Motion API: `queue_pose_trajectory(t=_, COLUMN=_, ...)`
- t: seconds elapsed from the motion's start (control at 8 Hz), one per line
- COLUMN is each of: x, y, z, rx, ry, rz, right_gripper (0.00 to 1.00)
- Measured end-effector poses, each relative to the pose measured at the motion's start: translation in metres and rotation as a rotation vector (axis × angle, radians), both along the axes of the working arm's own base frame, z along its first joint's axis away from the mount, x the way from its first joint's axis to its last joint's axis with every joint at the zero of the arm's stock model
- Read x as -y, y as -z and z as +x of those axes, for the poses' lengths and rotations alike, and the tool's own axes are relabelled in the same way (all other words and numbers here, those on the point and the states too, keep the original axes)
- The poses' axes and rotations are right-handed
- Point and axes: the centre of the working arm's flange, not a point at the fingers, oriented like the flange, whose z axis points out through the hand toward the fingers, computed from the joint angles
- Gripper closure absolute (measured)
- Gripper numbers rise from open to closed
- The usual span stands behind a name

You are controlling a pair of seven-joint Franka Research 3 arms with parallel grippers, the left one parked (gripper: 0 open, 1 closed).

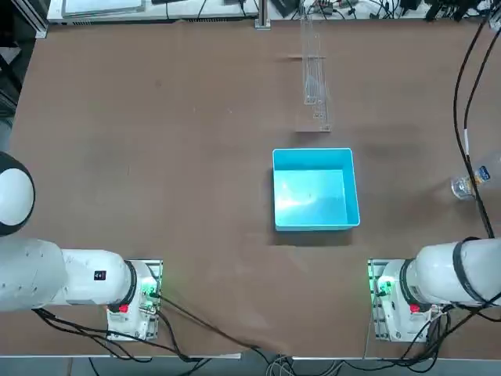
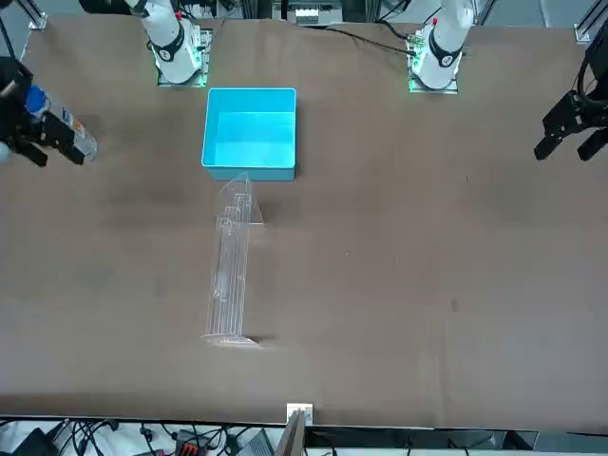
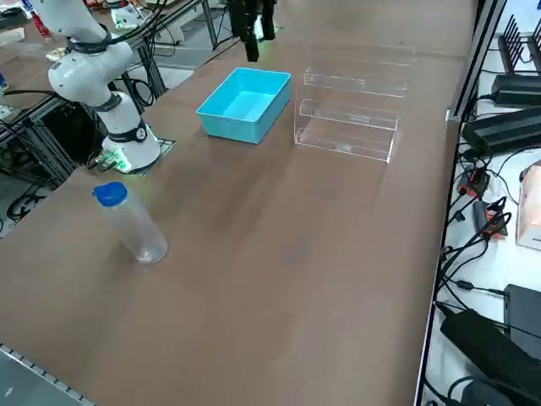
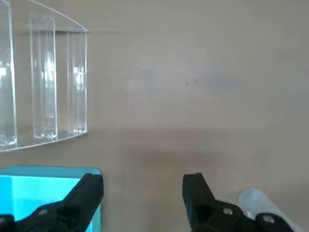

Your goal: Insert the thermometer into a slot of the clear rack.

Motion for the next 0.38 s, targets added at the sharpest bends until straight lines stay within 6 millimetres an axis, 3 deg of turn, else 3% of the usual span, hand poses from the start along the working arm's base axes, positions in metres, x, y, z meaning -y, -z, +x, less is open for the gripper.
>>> queue_pose_trajectory(t=0.38, x=-0.0072, y=0.0000, z=-0.0016, rx=-0.010, ry=-0.019, rz=-0.026, right_gripper=0.00)
